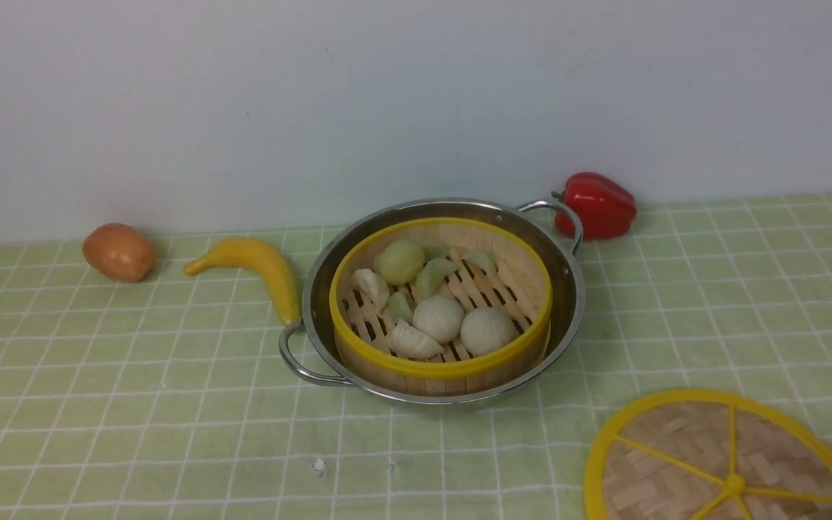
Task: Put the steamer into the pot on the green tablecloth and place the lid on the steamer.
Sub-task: 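Move the gripper down to the bamboo steamer lid and grasp its center knob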
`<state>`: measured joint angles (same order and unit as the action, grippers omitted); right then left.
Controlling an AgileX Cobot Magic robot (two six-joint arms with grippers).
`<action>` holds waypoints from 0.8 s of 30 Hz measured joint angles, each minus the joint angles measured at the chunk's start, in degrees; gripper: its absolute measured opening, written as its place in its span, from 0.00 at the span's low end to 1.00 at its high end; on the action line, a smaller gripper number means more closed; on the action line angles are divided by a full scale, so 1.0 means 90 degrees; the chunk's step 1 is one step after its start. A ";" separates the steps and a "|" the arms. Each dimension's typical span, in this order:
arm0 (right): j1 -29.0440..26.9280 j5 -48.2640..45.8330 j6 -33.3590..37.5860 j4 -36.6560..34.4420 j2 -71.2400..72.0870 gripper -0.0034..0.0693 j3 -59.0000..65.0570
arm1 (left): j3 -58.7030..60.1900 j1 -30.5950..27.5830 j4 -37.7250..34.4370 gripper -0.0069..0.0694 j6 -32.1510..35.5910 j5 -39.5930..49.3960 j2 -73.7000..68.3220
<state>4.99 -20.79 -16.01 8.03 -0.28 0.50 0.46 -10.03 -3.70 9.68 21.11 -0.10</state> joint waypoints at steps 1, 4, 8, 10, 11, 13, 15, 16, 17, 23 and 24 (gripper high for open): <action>0.0000 0.0000 0.0000 0.0000 0.0000 0.38 0.0000 | 0.0000 0.0000 0.0000 0.16 0.0000 0.0000 0.0000; 0.0000 0.0000 0.0000 0.0000 0.0000 0.38 0.0000 | 0.0000 0.0000 0.0000 0.17 0.0000 0.0000 0.0000; 0.0000 0.0000 0.0000 0.0000 0.0000 0.38 0.0000 | 0.0000 0.0000 0.0000 0.18 0.0000 0.0000 0.0000; 0.0000 0.0000 0.0000 0.0000 0.0000 0.38 0.0000 | 0.0000 0.0000 0.0000 0.19 0.0001 0.0000 0.0000; 0.0000 0.0000 0.0000 0.0000 0.0000 0.38 0.0000 | 0.0000 0.0000 0.0000 0.19 0.0006 0.0000 0.0000; 0.0000 0.0000 0.0000 0.0000 0.0000 0.38 0.0000 | 0.0000 0.0000 0.0000 0.19 0.0006 0.0000 0.0000; 0.0000 0.0000 0.0000 0.0000 0.0000 0.38 0.0000 | 0.0000 0.0000 0.0000 0.20 0.0008 0.0000 0.0000; 0.0000 0.0000 0.0000 0.0000 0.0000 0.38 0.0000 | 0.0000 0.0000 0.0000 0.20 0.0013 0.0000 0.0000; 0.0000 0.0000 0.0000 0.0000 0.0000 0.38 0.0000 | 0.0000 0.0000 0.0000 0.20 0.0013 0.0000 0.0000; 0.0000 0.0000 0.0000 0.0000 0.0000 0.38 0.0000 | 0.0000 0.0000 0.0000 0.22 0.0019 0.0000 0.0000; 0.0000 0.0000 0.0000 0.0000 0.0000 0.38 0.0000 | 0.0000 0.0000 0.0000 0.22 0.0019 0.0000 0.0000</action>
<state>4.99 -20.79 -16.01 8.03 -0.28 0.50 0.46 -10.03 -3.70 9.86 21.11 -0.10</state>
